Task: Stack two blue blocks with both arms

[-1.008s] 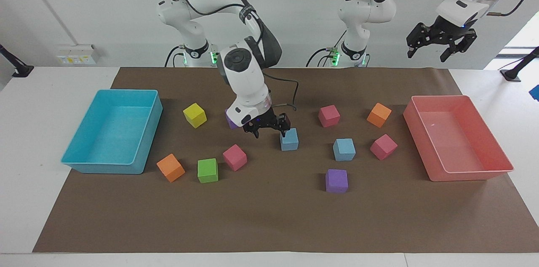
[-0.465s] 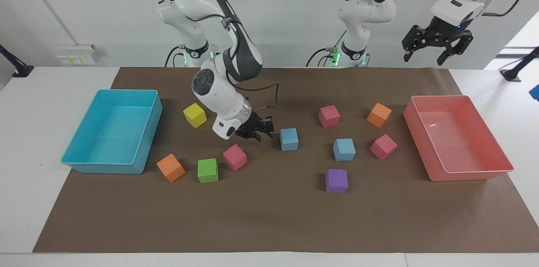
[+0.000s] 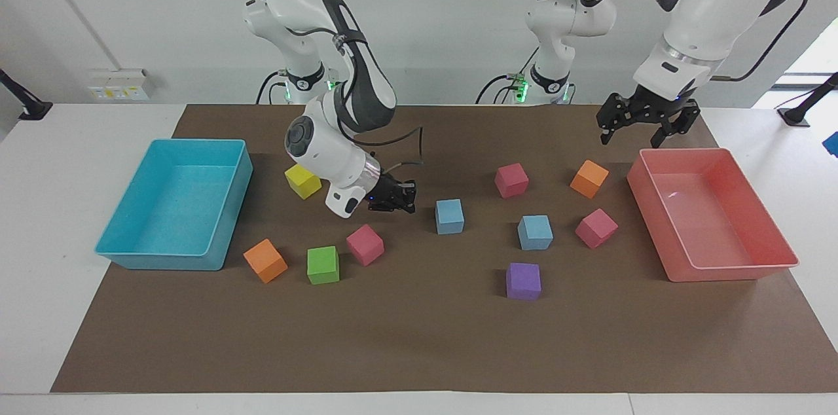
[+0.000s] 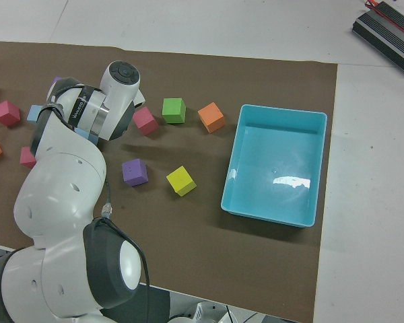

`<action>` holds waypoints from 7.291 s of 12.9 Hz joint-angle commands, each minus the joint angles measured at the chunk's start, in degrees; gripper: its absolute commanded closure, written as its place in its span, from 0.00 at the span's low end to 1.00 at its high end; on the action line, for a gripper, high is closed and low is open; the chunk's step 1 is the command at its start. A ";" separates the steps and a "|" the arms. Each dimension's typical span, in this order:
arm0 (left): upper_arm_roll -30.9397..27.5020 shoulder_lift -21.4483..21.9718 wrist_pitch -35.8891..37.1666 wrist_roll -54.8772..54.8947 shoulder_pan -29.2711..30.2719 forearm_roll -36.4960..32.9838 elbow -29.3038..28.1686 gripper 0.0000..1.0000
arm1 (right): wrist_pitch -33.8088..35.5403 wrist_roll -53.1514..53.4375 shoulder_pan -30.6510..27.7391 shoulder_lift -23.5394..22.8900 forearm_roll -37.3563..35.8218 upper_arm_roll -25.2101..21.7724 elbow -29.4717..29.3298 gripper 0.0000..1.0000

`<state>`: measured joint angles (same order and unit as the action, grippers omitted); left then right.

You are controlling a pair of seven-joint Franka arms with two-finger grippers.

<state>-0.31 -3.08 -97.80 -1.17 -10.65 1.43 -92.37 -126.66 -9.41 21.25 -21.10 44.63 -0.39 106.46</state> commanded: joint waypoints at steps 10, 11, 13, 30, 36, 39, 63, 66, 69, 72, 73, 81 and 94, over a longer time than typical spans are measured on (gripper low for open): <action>-0.83 -6.05 -26.47 -10.42 -6.84 -0.90 -16.26 0.00 | -5.97 -11.74 0.19 -0.96 16.16 0.65 6.48 1.00; -0.83 -6.23 -27.35 -11.21 -6.84 -0.90 -17.22 0.00 | -6.49 -14.12 0.19 -1.31 17.67 0.74 6.82 1.00; -0.83 -7.89 -30.59 -12.97 -7.01 -0.90 -17.84 0.00 | -6.41 -14.40 0.19 -1.32 17.95 0.74 6.92 1.00; -0.83 -13.79 -38.52 -16.76 -9.65 -0.90 -21.36 0.00 | -6.67 -16.25 0.81 -2.11 21.20 0.74 7.09 1.00; -0.92 -15.46 -40.37 -18.60 -10.62 -0.90 -21.45 0.00 | -6.59 -16.25 0.63 -2.02 21.73 0.74 7.71 1.00; -0.92 -15.46 -40.19 -18.60 -10.53 -0.90 -21.45 0.00 | -6.41 -16.77 0.19 -2.02 24.27 0.74 7.79 1.00; -0.92 -11.94 -24.72 -35.74 -21.59 -2.92 -9.33 1.00 | -6.32 -17.04 0.11 -1.84 25.07 0.74 8.15 1.00; -0.83 -13.79 -25.51 -35.74 -23.88 -3.10 -7.65 1.00 | -6.41 -17.04 0.19 -1.84 25.07 0.74 8.06 1.00; -0.74 -16.42 -26.13 -35.65 -25.29 -3.19 -4.93 1.00 | -6.41 -17.04 0.19 -1.84 25.07 0.74 8.15 1.00; -0.74 -18.00 -27.71 -35.74 -27.49 -3.01 -4.92 1.00 | -6.41 -17.04 0.19 -1.84 25.07 0.74 8.15 1.00; -0.74 -17.92 -28.06 -35.66 -27.75 -2.84 -5.27 1.00 | -6.41 -17.04 0.19 -1.76 25.07 0.65 8.06 1.00; -0.65 -17.83 -27.89 -35.65 -27.84 -2.22 -6.68 1.00 | -6.41 -17.04 0.19 -1.84 25.07 0.74 8.06 1.00; -0.56 -17.22 -27.45 -35.74 -27.93 -2.13 -8.44 1.00 | -6.50 -17.04 0.19 -1.84 25.07 0.74 8.06 1.00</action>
<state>-0.37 -20.86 -125.32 -35.95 -37.97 -0.43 -99.99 -131.82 -23.37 21.88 -23.26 67.27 -0.12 113.77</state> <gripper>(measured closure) 0.414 0.991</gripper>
